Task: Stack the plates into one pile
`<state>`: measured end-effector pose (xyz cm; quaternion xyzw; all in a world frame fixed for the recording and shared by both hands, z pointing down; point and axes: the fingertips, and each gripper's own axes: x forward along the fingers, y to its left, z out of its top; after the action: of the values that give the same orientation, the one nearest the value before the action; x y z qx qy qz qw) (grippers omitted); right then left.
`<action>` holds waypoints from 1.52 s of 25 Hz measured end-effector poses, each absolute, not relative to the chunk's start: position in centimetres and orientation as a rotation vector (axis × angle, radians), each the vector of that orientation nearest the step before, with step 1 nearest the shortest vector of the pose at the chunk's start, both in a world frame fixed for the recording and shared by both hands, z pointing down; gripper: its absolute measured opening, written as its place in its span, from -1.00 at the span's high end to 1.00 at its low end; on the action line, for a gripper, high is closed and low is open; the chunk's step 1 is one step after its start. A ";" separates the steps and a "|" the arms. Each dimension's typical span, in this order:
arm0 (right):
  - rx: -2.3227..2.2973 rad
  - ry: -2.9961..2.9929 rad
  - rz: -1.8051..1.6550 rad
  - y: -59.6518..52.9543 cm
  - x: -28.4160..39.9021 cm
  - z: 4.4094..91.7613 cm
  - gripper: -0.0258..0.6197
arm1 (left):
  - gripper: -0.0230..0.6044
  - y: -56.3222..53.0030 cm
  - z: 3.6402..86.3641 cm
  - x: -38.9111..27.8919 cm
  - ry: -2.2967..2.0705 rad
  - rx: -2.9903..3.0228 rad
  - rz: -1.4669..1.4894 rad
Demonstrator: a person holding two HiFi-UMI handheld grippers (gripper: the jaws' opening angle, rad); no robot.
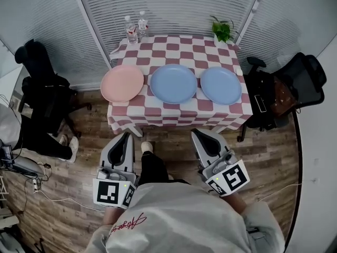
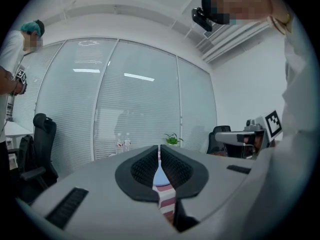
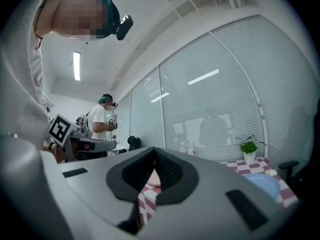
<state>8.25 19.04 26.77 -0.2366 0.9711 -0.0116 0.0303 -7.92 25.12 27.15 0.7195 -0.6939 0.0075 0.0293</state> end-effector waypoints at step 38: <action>-0.869 2.976 -0.044 -2.6 -9.7 26.1 0.89 | 0.85 2.4 25.9 -27.9 -2.077 2.274 0.036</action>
<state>-9.66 -2.60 26.12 -0.2803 0.9596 -0.0142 0.0205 -27.92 2.41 25.90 0.7380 -0.6740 0.0118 0.0308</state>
